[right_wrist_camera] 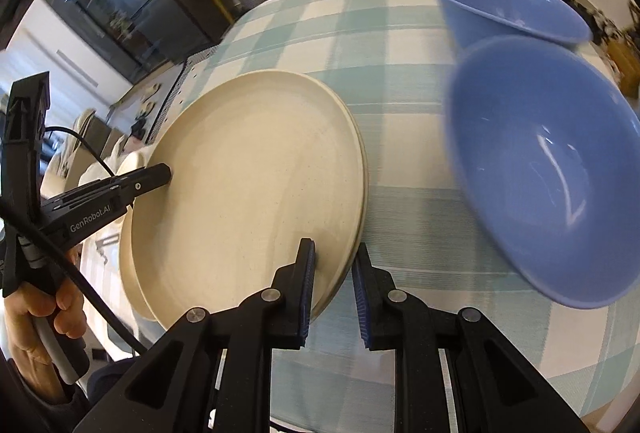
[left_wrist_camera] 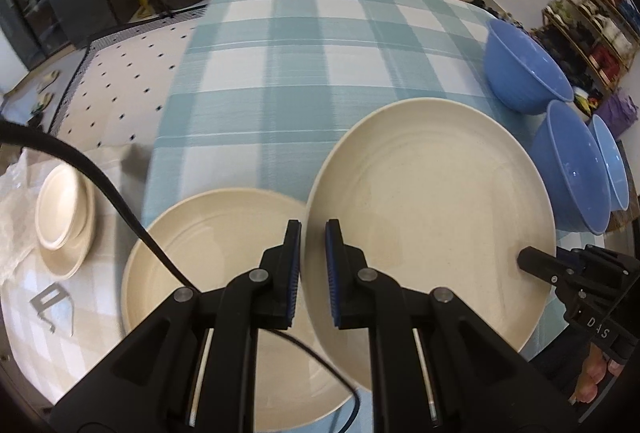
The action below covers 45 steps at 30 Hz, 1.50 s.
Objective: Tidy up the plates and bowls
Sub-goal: 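Lift the plate stack with both grippers and carry it toward the side table, then lower the plate stack onto the table and open both grippers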
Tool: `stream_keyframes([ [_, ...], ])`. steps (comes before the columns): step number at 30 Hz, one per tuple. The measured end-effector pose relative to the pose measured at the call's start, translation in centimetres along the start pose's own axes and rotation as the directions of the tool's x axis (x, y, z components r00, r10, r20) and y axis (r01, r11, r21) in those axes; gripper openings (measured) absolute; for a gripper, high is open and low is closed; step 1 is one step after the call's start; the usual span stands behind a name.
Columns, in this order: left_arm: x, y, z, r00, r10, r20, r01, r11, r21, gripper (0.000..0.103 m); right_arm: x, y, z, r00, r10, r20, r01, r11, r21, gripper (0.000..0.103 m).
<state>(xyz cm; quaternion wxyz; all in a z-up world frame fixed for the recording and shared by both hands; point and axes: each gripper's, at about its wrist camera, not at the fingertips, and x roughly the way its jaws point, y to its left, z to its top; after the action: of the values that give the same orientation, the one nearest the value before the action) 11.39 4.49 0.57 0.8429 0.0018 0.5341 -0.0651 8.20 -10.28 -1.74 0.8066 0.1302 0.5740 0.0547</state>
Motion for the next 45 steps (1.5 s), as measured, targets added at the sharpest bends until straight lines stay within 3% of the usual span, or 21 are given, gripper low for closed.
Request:
stream_keyframes([
  [8,-2.8,4.9,-3.0,0.997,0.076,0.014,-0.074,0.993,-0.089,0.009,1.0,5.3,0.1,0.999,0.024,-0.035,-0.028,0.993,-0.115,0.018],
  [21,-3.5,11.7,-7.2,0.989,0.144,-0.009,-0.143,0.966,-0.215,0.006,4.7,11.3,0.1,0.996,0.004,-0.093,-0.029,0.965,-0.262,0.016],
  [27,-2.3,13.0,-7.9,0.985,0.171,-0.037,-0.175,0.959,-0.222,0.006,7.0,12.2,0.2,0.99,0.004,-0.142,-0.043,0.96,-0.275,0.015],
  [33,-0.9,14.2,-8.0,0.988,0.148,-0.052,-0.156,0.959,-0.238,0.007,8.3,12.4,0.8,0.986,0.008,-0.164,-0.053,0.961,-0.273,0.015],
  [45,0.4,14.7,-7.8,0.985,0.154,-0.076,-0.167,0.961,-0.219,0.008,8.8,13.2,1.1,0.988,-0.024,-0.15,-0.025,0.949,-0.315,0.017],
])
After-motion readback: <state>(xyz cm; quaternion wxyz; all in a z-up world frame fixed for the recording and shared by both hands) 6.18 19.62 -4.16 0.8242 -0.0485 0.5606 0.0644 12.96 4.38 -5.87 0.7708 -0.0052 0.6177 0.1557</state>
